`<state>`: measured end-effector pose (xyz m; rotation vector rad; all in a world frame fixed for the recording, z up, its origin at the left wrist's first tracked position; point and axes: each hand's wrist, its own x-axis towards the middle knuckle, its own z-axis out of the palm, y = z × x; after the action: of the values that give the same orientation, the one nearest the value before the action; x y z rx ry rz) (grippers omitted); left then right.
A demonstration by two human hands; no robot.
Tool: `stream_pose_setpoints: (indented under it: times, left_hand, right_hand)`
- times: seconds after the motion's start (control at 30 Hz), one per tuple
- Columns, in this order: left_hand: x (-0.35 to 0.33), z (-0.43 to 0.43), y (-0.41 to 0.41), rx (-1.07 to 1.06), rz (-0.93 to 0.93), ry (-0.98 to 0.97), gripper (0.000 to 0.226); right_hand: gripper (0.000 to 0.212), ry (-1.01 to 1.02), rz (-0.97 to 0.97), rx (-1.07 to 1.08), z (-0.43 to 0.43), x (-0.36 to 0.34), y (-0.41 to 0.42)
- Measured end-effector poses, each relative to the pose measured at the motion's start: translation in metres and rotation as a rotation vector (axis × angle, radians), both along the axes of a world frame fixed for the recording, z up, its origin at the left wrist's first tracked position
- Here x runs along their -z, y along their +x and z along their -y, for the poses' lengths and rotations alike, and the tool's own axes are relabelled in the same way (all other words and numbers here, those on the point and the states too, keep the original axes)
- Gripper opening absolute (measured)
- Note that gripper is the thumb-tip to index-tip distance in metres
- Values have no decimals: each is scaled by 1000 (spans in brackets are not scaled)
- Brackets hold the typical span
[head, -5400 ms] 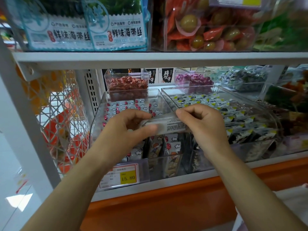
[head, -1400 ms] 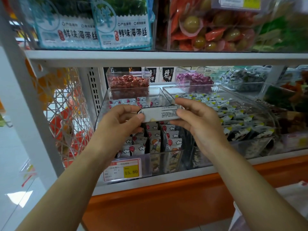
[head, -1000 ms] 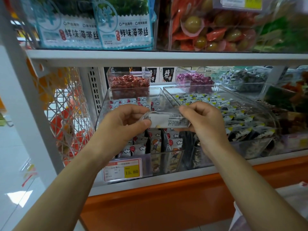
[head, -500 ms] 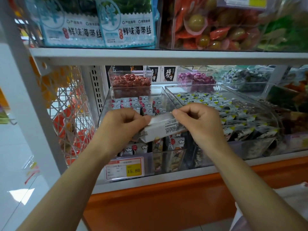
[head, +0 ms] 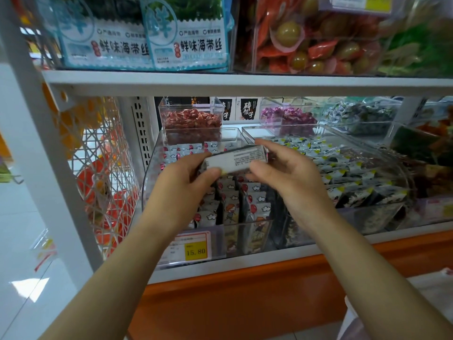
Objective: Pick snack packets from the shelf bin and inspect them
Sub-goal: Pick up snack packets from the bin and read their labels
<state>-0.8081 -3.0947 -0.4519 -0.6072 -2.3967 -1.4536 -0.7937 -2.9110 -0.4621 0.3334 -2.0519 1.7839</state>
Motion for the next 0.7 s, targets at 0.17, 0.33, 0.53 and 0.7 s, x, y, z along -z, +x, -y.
stream_pose_setpoints:
  times: [0.17, 0.33, 0.53, 0.7]
  left_hand:
    - [8, -9, -6, -18, 23, 13, 43]
    - [23, -14, -14, -162, -218, -611, 43]
    - [32, -19, -16, -123, -164, -807, 36]
    - [24, -12, -11, -42, -50, -600, 8]
  right_hand:
    - [8, 41, -112, 161, -3, -4, 2]
    - [16, -35, -156, 317, -8, -1, -1]
    - [11, 39, -93, 365, -8, 1, -2]
    - [23, 178, -110, 352, -5, -3, -3]
